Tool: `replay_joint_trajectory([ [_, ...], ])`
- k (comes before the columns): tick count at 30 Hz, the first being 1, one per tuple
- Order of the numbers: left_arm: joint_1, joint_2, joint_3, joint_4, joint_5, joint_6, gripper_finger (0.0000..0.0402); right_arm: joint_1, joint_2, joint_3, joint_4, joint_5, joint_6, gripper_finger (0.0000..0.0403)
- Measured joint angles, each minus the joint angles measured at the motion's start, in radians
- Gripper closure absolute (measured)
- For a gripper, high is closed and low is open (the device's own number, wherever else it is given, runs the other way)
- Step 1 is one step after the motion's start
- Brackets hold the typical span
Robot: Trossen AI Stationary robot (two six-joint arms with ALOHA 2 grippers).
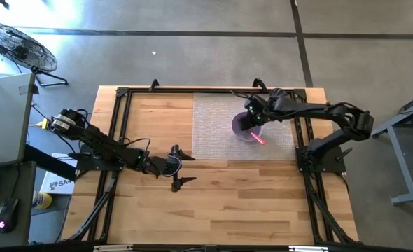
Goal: Pick & Place Utensil
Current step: Put the yellow spoon into the purple bowl
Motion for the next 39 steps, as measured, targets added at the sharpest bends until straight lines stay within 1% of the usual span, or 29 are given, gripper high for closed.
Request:
replay_joint_trajectory([
  [2, 0.0, 0.0, 0.0, 0.0, 0.0, 0.0, 0.0025, 0.027, -0.015, 0.029, -0.022, 0.041, -0.025, 0.0329],
  [5, 0.0, 0.0, 0.0, 0.0, 0.0, 0.0, 0.0025, 0.102, -0.035, 0.069, -0.022, 0.096, -0.048, 0.0328],
  [8, 0.0, 0.0, 0.0, -0.001, 0.0, 0.0, 0.0025, 0.207, -0.044, 0.085, 0.014, 0.137, -0.063, 0.0328],
  [11, 0.0, 0.0, 0.0, 0.0, 0.0, 0.0, 0.0025, 0.321, -0.045, 0.085, 0.083, 0.157, -0.064, 0.0329],
  [14, 0.0, 0.0, 0.0, 0.0, 0.0, 0.0, 0.0025, 0.444, -0.039, 0.084, 0.145, 0.217, -0.062, 0.0329],
  [18, 0.0, 0.0, 0.0, -0.004, 0.0, -0.005, 0.0025, 0.609, -0.025, 0.083, 0.234, 0.348, -0.052, 0.0329],
  [20, 0.0, 0.0, 0.0, 0.023, 0.008, -0.047, 0.0025, 0.685, -0.015, 0.083, 0.275, 0.421, -0.054, 0.0329],
  [22, 0.0, 0.0, 0.001, 0.039, 0.013, -0.09, 0.0025, 0.754, -0.008, 0.083, 0.322, 0.502, -0.065, 0.0329],
  [25, 0.0, 0.0, 0.001, 0.036, 0.015, -0.087, 0.0025, 0.834, 0.01, 0.083, 0.387, 0.602, -0.114, 0.0329],
  [27, -0.008, 0.0, 0.001, 0.03, 0.059, -0.068, 0.0025, 0.873, 0.024, 0.083, 0.425, 0.624, -0.145, 0.0329],
  [29, -0.034, -0.016, 0.001, 0.026, 0.108, -0.048, 0.0025, 0.899, 0.04, 0.082, 0.462, 0.622, -0.162, 0.0329],
  [30, -0.05, -0.019, 0.009, 0.019, 0.111, -0.039, 0.0025, 0.908, 0.046, 0.082, 0.475, 0.618, -0.163, 0.0329],
  [31, -0.068, -0.025, 0.025, -0.011, 0.103, -0.028, 0.0025, 0.916, 0.053, 0.082, 0.481, 0.615, -0.164, 0.0329],
  [32, -0.091, -0.037, 0.038, -0.071, 0.073, -0.02, 0.0025, 0.922, 0.059, 0.082, 0.491, 0.613, -0.165, 0.0329],
  [35, -0.167, -0.052, 0.134, -0.311, -0.077, -0.042, 0.0025, 0.927, 0.066, 0.082, 0.499, 0.583, -0.167, 0.0329],
  [37, -0.225, -0.053, 0.216, -0.519, -0.198, -0.126, 0.0025, 0.926, 0.066, 0.082, 0.502, 0.549, -0.187, 0.0329],
  [39, -0.277, -0.043, 0.302, -0.714, -0.285, -0.238, 0.0025, 0.926, 0.066, 0.082, 0.508, 0.537, -0.235, 0.0329],
])
